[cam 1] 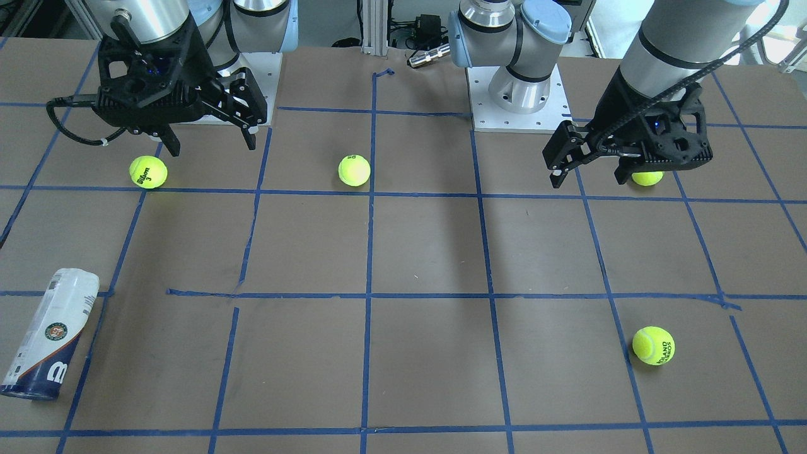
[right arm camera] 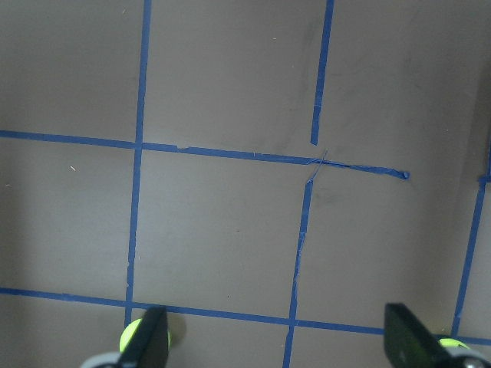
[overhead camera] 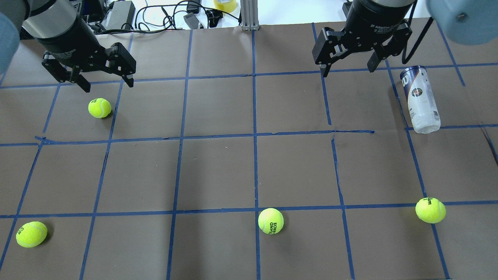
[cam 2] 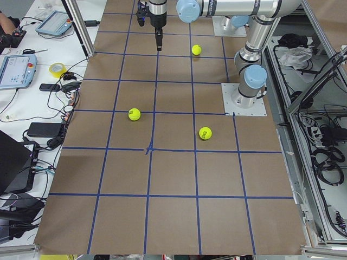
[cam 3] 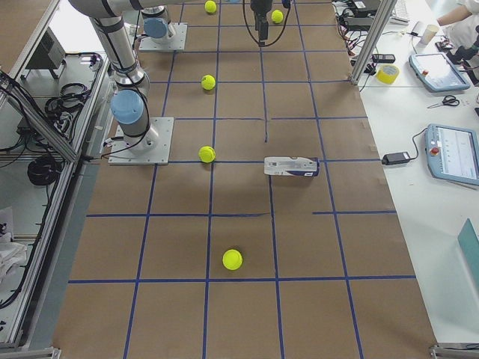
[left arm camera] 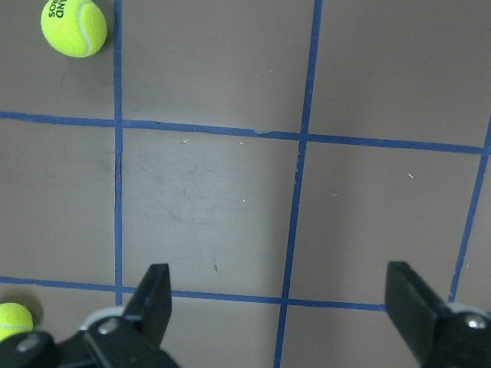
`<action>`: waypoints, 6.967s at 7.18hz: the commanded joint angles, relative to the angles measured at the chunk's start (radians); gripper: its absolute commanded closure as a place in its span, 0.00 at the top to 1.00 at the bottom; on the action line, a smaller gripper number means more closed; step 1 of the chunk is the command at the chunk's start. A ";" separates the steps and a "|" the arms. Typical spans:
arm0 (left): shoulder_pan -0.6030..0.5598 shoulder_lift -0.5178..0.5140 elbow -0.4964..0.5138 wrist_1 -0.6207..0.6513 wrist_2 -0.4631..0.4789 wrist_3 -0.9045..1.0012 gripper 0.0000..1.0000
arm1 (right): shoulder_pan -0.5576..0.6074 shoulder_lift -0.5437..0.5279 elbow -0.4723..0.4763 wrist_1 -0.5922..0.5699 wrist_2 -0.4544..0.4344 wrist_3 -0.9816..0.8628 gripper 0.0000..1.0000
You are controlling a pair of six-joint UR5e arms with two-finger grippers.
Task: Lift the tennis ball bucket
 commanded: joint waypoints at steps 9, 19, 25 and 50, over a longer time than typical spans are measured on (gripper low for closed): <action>-0.001 0.005 -0.002 -0.003 0.003 0.007 1.00 | -0.291 0.043 -0.003 -0.064 0.002 -0.136 1.00; -0.001 0.005 -0.014 -0.001 0.003 0.010 1.00 | -0.520 0.576 0.002 -0.443 -0.027 -0.366 1.00; 0.004 0.010 -0.023 0.013 0.001 0.011 1.00 | -0.518 0.640 0.003 -0.435 -0.070 -0.366 1.00; 0.176 0.027 0.002 0.005 0.012 0.205 1.00 | 0.401 0.587 0.047 -0.627 -0.065 -1.150 0.67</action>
